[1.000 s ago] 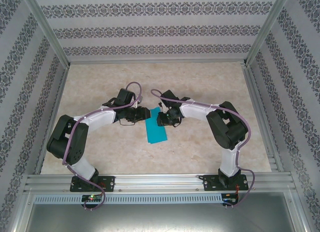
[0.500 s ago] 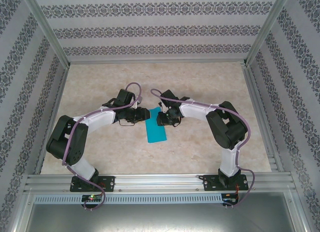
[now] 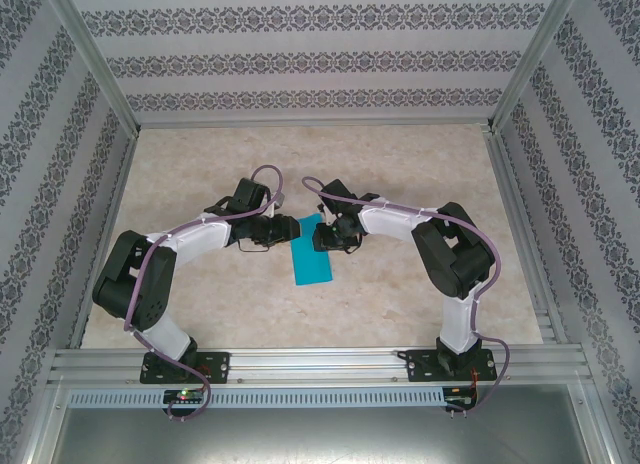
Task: Fold a paper plane with a square sheet of paper (pick it up from the middle)
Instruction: Fold the square sheet of paper in half at the center of the table, then hold the square sheet of paper at the center of the table.
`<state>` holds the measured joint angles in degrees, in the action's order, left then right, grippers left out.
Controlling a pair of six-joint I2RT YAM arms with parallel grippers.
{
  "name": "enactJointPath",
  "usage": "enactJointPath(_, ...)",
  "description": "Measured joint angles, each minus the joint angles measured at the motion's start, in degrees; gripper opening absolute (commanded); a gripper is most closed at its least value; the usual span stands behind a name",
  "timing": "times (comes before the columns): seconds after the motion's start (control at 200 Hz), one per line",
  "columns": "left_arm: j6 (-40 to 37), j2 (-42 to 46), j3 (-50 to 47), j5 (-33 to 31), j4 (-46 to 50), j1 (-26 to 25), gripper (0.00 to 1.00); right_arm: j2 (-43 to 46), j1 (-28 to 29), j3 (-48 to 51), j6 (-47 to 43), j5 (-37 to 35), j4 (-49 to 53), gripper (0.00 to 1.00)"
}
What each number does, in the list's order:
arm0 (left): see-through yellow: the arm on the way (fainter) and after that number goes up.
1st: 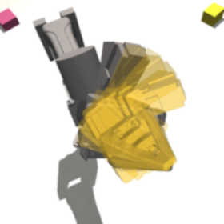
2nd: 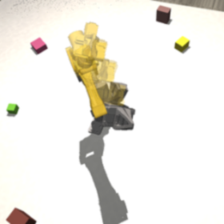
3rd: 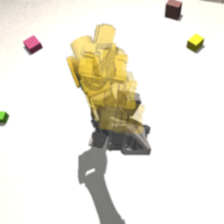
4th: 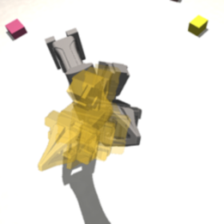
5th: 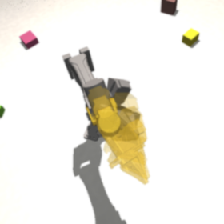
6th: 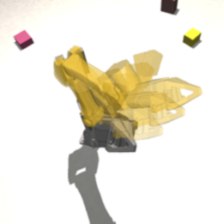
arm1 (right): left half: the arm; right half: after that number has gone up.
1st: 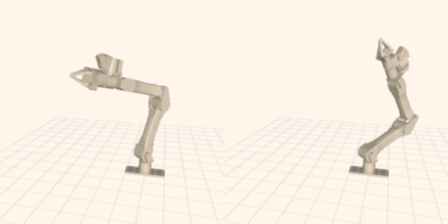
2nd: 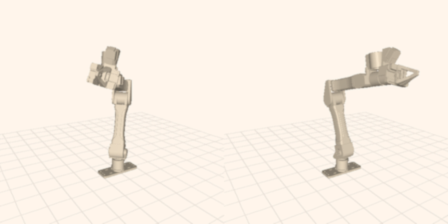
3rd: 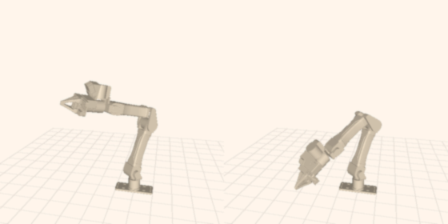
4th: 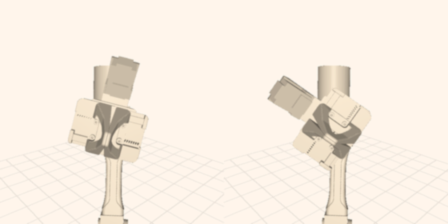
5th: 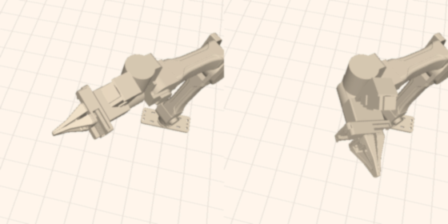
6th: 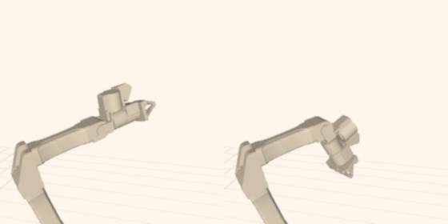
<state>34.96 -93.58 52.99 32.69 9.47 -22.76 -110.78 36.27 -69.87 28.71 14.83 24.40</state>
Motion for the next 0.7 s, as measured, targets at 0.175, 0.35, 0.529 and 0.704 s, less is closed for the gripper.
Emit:
enactJointPath(0.175, 0.02, 0.0, -0.28, 0.0, 0.0, 0.0, 0.42, -0.17, 0.02, -0.22, 0.37, 0.0, 0.07, 0.35)
enactJointPath(0.35, 0.09, 0.0, -0.76, -0.02, -0.02, 0.0, 0.42, -0.39, 0.39, -0.76, 0.48, -0.31, 0.7, 0.35)
enactJointPath(0.529, 0.28, 0.0, -1.16, -0.22, -0.02, 0.0, 0.42, -0.66, 0.74, -1.31, 0.46, -0.94, 1.2, 0.36)
enactJointPath(0.704, 0.66, 0.0, -1.68, -0.39, -0.04, 0.0, 0.42, -0.81, 0.74, -1.55, 0.5, -0.94, 1.57, 0.36)
